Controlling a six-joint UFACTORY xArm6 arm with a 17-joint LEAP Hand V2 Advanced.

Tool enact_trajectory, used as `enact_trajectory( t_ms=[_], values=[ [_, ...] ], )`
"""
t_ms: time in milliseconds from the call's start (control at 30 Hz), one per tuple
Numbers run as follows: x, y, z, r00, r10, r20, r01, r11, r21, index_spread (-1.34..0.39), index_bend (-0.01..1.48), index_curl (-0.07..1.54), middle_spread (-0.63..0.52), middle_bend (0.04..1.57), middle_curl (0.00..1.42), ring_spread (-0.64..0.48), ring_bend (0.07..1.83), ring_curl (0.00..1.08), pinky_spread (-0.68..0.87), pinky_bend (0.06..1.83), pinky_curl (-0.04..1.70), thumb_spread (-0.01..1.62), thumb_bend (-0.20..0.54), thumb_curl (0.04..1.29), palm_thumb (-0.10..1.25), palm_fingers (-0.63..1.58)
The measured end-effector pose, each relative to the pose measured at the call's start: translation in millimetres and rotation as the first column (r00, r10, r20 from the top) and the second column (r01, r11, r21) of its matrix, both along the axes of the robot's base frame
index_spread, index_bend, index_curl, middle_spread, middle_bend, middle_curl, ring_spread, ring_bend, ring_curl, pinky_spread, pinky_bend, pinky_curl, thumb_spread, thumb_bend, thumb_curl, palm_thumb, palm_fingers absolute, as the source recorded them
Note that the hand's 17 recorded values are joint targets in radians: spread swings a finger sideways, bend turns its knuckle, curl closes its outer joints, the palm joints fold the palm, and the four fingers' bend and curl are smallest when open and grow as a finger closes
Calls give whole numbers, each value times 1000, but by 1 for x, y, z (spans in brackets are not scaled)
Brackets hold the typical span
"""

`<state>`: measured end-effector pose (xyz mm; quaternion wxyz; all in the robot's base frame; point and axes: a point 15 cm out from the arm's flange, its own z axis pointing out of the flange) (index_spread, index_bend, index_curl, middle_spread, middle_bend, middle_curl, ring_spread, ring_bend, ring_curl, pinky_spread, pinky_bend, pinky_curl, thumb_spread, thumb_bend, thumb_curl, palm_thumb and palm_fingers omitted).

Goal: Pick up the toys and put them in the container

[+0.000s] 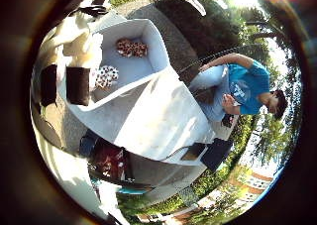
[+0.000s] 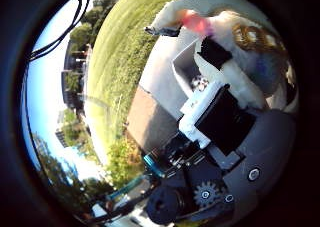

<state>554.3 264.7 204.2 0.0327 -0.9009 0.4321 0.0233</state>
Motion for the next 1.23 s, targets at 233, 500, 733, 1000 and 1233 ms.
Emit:
enact_trajectory(
  t_ms=[233, 500, 733, 1000, 1233],
  values=[
    [22, 7, -38, 999, -16, 41, 15, 1000, 11, -1038, 1050, -9, -216, 1213, 1099, -128, 1442, 881, 139, 1533, 895, 1215, -26, 563, 933, 816],
    [22, -10, -81, 998, -57, -13, 57, 998, -24, -538, 943, 38, -107, 553, 803, 87, 1140, 725, 298, 1378, 816, 1185, -40, 529, 811, 115],
    [28, -24, -92, 1000, 2, -4, -2, 998, -55, -431, 560, 51, 13, 219, 529, 245, 737, 442, 435, 1162, 624, 1117, -37, 495, 744, -105],
    [34, -21, -82, 1000, 2, 24, -1, 999, -41, -423, 359, 119, 38, 159, 418, 271, 626, 364, 485, 1026, 526, 1102, -31, 463, 719, -30],
    [35, -35, -11, 997, -31, 66, 32, 999, -5, -397, 327, 184, 43, 165, 370, 272, 560, 331, 493, 910, 453, 1120, -25, 453, 740, -10]
  ],
)
